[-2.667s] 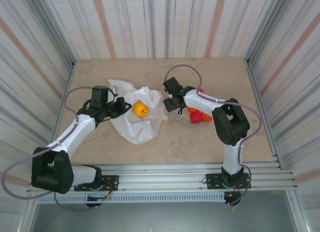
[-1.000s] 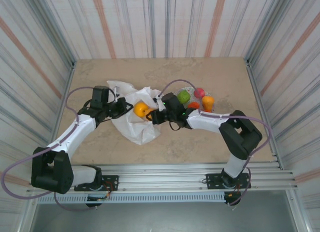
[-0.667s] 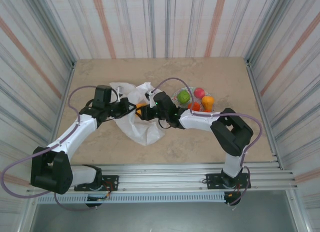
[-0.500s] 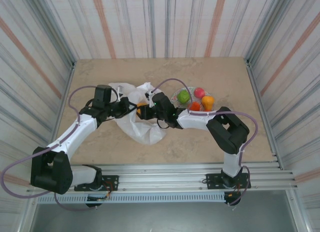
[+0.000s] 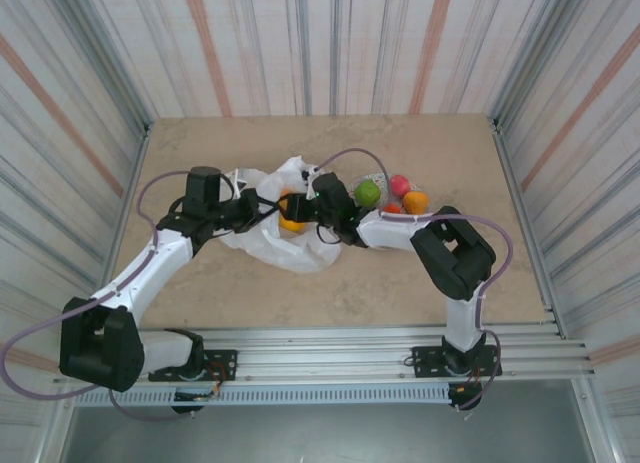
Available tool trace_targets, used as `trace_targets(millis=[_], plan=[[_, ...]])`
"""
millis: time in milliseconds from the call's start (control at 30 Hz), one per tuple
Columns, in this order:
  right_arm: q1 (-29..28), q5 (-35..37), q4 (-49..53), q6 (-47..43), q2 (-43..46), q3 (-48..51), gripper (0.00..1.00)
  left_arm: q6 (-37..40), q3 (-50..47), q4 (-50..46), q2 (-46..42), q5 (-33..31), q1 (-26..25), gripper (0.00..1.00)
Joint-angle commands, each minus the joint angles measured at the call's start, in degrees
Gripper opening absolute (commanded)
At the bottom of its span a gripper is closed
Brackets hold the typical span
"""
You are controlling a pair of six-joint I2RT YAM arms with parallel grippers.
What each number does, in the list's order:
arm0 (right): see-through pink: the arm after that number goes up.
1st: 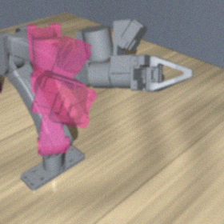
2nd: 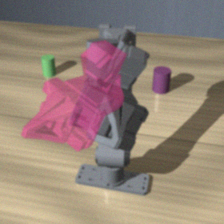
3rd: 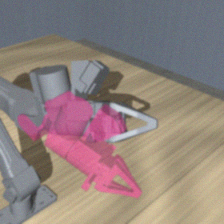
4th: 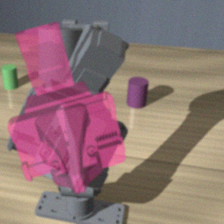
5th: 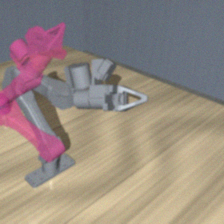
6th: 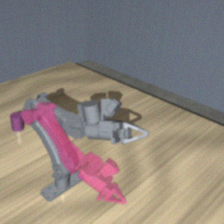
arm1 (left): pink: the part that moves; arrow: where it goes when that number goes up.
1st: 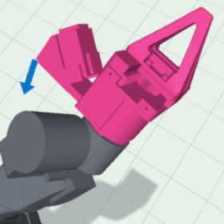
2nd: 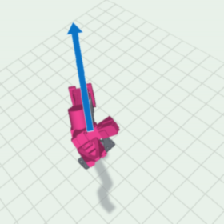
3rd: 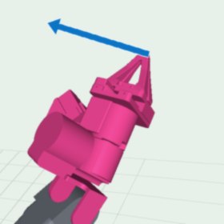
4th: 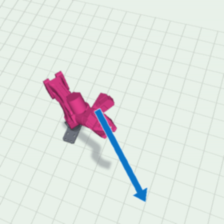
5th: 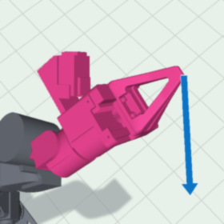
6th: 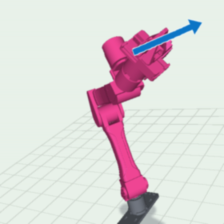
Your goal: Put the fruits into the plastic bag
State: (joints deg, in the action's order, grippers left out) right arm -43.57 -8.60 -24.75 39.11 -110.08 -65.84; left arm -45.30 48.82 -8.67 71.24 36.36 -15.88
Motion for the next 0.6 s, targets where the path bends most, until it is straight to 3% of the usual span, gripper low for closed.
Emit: trace_targets(millis=[0, 367, 567], plan=[[1.41, 1.48, 1.38, 2.37, -2.04, -3.64, 0.67, 0.55, 0.04, 0.61, -0.47, 1.97, -0.29, 0.0], [1.21, 2.45, 7.4, 1.27, -8.12, -12.2, 0.72, 6.87, 0.91, -0.43, 3.05, 4.13, 0.3, 0.0], [0.7, -1.11, 11.45, 0.0, -10.75, -15.95, 0.78, 7.23, 1.02, 0.68, 4.2, 4.95, 0.85, 0.0]])
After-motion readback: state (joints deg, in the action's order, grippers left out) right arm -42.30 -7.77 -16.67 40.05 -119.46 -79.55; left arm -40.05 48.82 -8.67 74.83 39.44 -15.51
